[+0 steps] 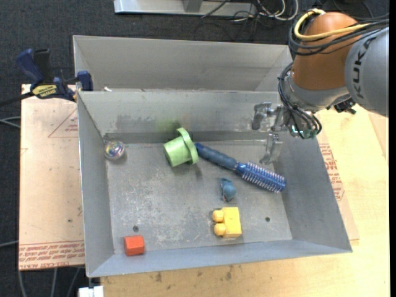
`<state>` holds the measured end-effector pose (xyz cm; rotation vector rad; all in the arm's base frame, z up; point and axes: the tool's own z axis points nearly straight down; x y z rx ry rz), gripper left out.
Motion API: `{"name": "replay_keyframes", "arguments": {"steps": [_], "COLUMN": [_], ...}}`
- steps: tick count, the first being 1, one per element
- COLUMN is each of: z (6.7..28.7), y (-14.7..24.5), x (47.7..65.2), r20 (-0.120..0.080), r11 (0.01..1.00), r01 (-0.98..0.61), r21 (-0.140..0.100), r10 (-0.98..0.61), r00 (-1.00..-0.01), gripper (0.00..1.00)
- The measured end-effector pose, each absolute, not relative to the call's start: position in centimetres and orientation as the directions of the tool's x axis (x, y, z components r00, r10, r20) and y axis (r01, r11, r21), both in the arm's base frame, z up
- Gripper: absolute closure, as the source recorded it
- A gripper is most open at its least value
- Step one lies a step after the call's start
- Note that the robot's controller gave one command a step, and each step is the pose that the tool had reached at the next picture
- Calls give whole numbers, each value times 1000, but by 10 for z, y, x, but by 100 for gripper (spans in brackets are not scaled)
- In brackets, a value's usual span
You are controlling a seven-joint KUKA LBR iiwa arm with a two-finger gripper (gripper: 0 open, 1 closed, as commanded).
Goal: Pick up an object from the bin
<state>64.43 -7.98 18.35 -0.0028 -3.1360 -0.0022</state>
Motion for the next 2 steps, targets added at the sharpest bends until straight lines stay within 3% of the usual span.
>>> {"name": "replay_keyframes", "arguments": {"steps": [1,2], "z": [77,91], "y": [-73,-109], "x": [563,550], "r20": [3,-1], "r11": [988,996], "r01": [153,86], "r21": [1,-1], "r10": [153,86], "r00": [-988,-996], "gripper": [0,0]}}
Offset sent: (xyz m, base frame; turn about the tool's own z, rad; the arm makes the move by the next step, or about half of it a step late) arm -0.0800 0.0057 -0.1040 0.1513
